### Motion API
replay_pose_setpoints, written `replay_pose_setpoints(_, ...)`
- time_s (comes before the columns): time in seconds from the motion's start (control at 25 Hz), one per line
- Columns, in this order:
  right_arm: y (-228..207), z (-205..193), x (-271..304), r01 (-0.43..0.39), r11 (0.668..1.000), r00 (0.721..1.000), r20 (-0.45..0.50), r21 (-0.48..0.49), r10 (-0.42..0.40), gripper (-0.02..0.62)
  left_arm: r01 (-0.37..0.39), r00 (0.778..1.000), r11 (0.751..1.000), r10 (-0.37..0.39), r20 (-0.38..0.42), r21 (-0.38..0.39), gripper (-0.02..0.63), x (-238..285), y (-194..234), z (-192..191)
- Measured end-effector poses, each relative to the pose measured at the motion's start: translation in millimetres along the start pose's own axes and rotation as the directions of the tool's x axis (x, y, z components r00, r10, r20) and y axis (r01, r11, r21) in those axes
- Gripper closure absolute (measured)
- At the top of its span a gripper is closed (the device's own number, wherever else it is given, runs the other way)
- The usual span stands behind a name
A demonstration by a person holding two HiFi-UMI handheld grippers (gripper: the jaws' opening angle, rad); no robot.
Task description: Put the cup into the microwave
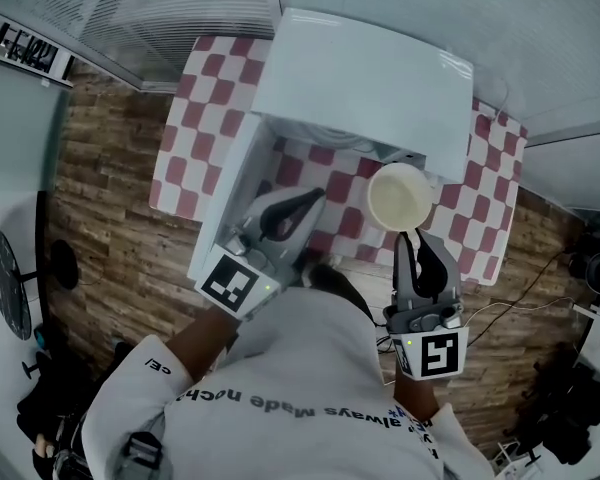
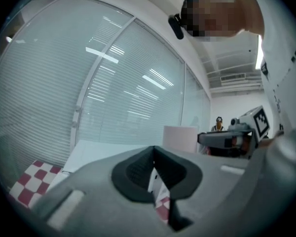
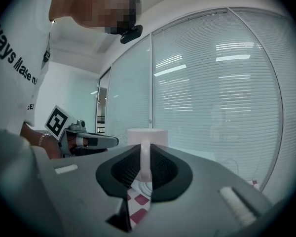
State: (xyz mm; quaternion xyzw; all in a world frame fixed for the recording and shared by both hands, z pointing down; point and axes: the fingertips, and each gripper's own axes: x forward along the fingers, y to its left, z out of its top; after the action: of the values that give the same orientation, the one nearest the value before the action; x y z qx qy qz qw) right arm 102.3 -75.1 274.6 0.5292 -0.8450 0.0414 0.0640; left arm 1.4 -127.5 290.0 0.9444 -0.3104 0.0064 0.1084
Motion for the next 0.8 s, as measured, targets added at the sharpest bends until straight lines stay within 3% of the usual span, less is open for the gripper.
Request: replay_pose_setpoints(0.8,2.4,-83.9,23.8,0.000,1.000,0.998,-0.069,0.022,0.002,0.554,-0.014,0.999,1.000,0.013,-0.035,-0.020,0.603,20.2,23.1,-74.4)
